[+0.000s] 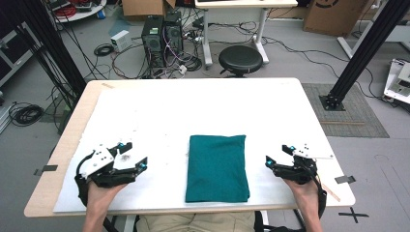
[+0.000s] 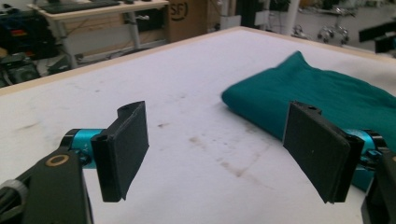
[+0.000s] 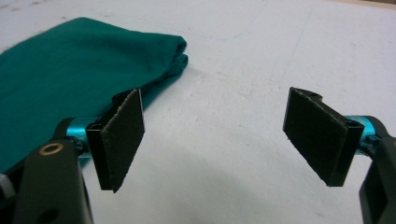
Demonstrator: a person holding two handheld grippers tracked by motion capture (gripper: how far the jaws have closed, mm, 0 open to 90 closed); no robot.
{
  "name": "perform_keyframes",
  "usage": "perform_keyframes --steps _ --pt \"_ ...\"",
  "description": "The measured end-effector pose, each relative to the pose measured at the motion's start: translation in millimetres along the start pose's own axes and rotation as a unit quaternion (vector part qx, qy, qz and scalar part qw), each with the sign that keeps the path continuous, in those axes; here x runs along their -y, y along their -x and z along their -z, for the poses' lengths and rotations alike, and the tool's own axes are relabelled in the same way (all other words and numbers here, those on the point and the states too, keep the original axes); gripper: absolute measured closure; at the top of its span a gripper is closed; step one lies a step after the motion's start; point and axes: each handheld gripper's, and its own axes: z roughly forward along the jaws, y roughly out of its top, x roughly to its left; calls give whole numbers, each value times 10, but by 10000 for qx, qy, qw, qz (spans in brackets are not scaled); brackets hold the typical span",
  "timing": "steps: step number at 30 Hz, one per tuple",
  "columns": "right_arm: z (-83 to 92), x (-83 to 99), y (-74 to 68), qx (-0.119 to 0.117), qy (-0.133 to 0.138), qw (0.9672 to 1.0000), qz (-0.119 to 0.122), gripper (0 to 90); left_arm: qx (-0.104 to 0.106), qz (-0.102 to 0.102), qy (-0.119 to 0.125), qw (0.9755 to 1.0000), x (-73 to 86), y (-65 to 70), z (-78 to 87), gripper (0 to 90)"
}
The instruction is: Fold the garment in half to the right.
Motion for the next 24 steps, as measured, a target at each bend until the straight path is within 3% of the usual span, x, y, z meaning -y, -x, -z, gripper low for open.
perform_keyframes --steps 4,9,13,15,20,24 --pt "-32 24 25 52 14 10000 -5 211 -251 235 149 9993 22 -178 131 225" --pt "-65 24 46 97 36 9999 -26 211 -482 421 120 9979 62 -373 207 225" --pt "-101 12 69 95 24 9999 -42 211 -574 287 -46 9979 82 -461 237 225" --pt "-108 7 71 100 12 9999 -82 211 -750 153 -229 9968 95 -499 257 225" --pt "-132 17 101 135 54 9998 -109 211 -878 286 -200 9955 152 -587 328 225" --pt "-148 27 82 140 35 9998 -139 211 -891 275 -245 9953 178 -608 333 225"
